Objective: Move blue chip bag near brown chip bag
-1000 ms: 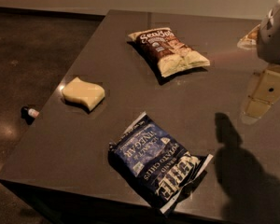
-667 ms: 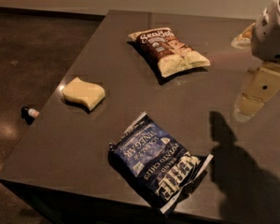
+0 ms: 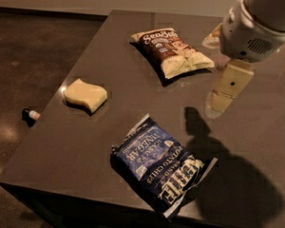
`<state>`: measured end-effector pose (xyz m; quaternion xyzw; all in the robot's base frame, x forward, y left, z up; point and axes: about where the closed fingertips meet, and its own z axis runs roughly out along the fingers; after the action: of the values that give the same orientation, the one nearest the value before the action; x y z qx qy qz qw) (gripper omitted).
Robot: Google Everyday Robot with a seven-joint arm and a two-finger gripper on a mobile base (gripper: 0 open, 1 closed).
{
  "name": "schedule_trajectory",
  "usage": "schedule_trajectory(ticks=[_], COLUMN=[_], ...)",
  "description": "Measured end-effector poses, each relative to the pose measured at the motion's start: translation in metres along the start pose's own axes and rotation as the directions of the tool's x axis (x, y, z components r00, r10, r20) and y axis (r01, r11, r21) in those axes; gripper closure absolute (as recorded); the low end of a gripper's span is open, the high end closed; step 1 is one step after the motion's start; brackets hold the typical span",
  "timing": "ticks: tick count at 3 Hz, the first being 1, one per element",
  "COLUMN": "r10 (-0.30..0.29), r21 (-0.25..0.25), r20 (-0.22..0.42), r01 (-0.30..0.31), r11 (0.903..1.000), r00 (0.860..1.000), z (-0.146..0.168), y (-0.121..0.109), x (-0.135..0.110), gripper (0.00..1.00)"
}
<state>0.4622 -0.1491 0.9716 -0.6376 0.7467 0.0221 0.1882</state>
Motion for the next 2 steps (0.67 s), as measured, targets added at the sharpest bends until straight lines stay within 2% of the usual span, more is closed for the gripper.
schedule_trajectory(ticks=[2], r10=[-0.045], r21=[-0.062], r20=[0.048], r01=[0.048], r11=[0.997], r00=[0.998], z=[0.025], y=[0.002], x=[-0.049], gripper=[0.0])
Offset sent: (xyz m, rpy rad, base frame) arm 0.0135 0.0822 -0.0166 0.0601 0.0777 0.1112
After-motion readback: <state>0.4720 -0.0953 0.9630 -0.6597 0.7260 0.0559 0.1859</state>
